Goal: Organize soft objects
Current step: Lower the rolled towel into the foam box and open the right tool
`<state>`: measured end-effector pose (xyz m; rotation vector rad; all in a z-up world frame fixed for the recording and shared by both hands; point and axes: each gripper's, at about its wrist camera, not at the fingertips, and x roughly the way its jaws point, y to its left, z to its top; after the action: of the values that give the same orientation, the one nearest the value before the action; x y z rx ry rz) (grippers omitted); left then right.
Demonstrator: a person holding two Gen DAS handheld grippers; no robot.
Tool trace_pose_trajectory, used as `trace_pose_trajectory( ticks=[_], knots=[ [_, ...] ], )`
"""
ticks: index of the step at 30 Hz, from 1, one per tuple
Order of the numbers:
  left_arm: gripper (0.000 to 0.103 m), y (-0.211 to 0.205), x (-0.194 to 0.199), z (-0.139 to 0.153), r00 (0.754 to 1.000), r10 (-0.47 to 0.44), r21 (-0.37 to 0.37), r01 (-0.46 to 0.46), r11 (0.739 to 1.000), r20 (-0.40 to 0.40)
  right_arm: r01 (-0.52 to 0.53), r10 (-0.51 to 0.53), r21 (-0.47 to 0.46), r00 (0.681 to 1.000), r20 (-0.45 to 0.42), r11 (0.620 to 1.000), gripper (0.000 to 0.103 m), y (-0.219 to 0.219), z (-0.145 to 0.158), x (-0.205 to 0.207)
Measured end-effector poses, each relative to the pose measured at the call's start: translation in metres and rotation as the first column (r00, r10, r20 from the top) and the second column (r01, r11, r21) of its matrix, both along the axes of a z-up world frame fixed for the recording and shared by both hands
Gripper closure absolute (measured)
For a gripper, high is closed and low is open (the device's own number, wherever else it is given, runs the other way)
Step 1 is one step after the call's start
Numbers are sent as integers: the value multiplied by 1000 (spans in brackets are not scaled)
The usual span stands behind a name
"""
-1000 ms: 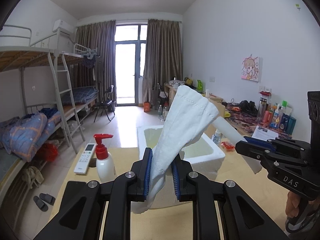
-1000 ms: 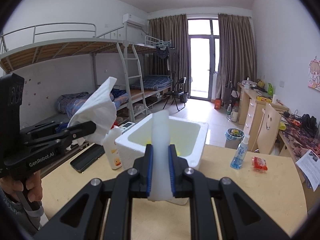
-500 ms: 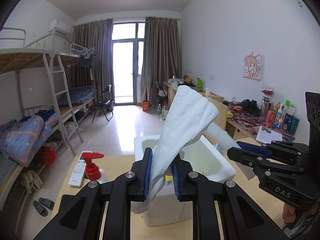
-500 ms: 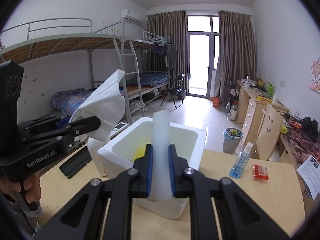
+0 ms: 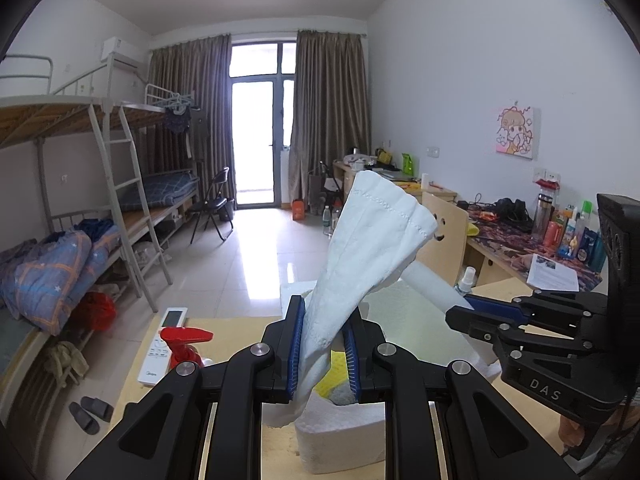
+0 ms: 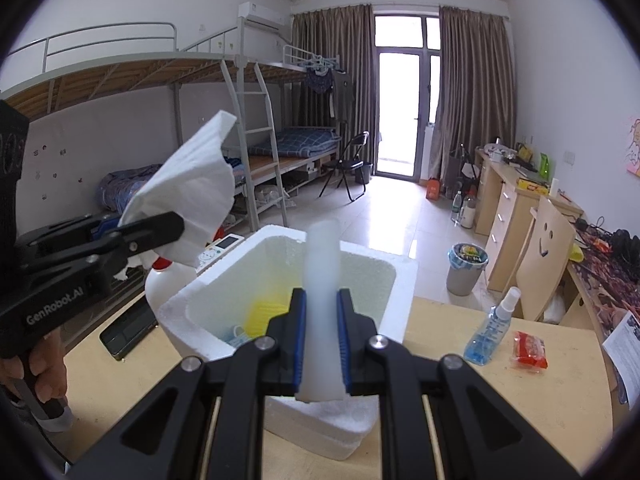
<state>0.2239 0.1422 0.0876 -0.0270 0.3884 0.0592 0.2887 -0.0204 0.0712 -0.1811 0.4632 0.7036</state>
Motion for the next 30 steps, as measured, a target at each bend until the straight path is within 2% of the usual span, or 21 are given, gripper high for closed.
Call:
trace_pose_trajectory(
  ticks=[13,21,25,27,28,29,30],
  knots=[
    [83,9,-6,2,999,54,15,-54,998,0,-56,56,-13,998,-17,998,85,24,-4,9],
    [83,13,-7,-1,998,68,13,-68,998,-8,-60,58,-24,997,-56,998,85,31,-9,19],
    [83,12,-7,-1,998,62,15,-62,998,-3,-52,49,-32,996,-74,998,77,32,-11,23],
    [83,12,-8,-2,998,65,13,-65,998,-4,-44,40,-39,996,-81,998,61,32,-11,25],
    [83,12,-8,-2,998,66,13,-66,998,-4,-41,37,-38,996,-80,998,38,32,-12,25],
    [83,12,-8,-2,998,67,12,-67,998,-3,-35,32,-33,996,-79,999,21,31,-12,25],
    [83,12,-8,-2,998,68,13,-68,998,-3,-27,25,-21,997,-76,999,17,28,-11,24]
  ],
)
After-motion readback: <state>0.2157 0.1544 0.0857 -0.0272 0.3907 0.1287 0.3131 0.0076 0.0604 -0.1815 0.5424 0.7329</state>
